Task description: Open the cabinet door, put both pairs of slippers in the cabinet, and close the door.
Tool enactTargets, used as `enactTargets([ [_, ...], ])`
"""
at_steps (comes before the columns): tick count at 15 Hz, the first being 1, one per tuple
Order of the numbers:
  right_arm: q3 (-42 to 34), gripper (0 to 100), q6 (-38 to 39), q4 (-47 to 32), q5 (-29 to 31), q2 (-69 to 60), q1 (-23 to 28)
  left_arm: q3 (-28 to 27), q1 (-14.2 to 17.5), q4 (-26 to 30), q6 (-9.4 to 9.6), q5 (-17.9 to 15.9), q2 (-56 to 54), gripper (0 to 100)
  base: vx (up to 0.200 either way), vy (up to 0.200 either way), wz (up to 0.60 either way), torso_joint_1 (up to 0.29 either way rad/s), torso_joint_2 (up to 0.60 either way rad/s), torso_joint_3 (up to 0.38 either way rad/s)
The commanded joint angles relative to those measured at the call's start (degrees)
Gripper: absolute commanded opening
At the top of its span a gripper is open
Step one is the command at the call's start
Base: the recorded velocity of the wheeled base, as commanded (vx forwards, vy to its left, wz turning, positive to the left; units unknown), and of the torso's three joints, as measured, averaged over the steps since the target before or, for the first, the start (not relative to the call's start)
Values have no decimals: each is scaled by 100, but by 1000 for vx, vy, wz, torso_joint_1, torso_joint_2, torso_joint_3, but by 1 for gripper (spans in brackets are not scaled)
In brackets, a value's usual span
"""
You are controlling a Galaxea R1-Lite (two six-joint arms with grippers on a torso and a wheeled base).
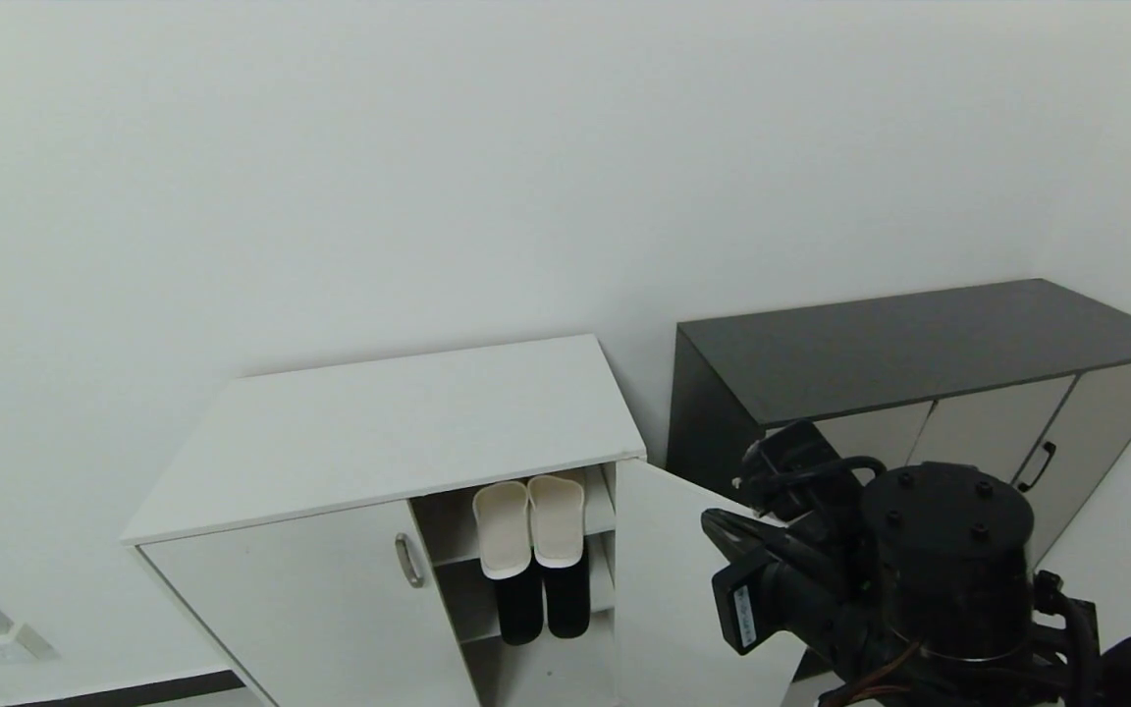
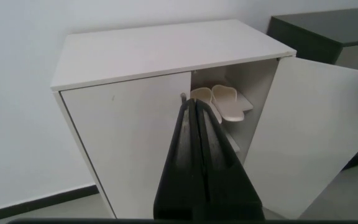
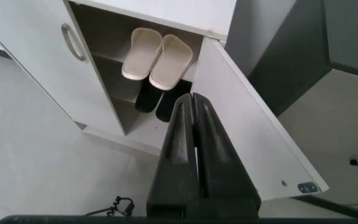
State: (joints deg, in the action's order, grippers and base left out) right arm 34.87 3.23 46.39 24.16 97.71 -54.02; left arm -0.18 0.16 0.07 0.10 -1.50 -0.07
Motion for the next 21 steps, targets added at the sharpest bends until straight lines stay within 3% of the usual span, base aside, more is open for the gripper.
enactTargets([
  [1, -15, 0, 2, 2, 1, 3, -4, 1, 2, 1, -1, -8, 7, 0, -200, 0, 0, -2, 7, 7],
  [5, -24, 0, -7, 11, 10, 126, 84, 1, 2, 1, -1, 1, 7, 0, -200, 0, 0, 0, 2, -2],
  [8, -6, 0, -7, 20, 1, 240, 357, 1, 2, 1, -1, 1, 7, 0, 0, 0, 0, 0, 0, 0],
  [12, 240, 0, -86, 468, 1, 723, 1280, 1, 2, 1, 8, -8, 7, 0, 0, 0, 0, 0, 0, 0],
  [16, 864, 0, -86, 450, -641, 1435, 2510, 1, 2, 1, 8, -8, 7, 0, 0, 0, 0, 0, 0, 0],
  [21, 1638, 0, 20, 486, -957, 2455, 3099, 1, 2, 1, 8, -8, 7, 0, 0, 0, 0, 0, 0, 0],
])
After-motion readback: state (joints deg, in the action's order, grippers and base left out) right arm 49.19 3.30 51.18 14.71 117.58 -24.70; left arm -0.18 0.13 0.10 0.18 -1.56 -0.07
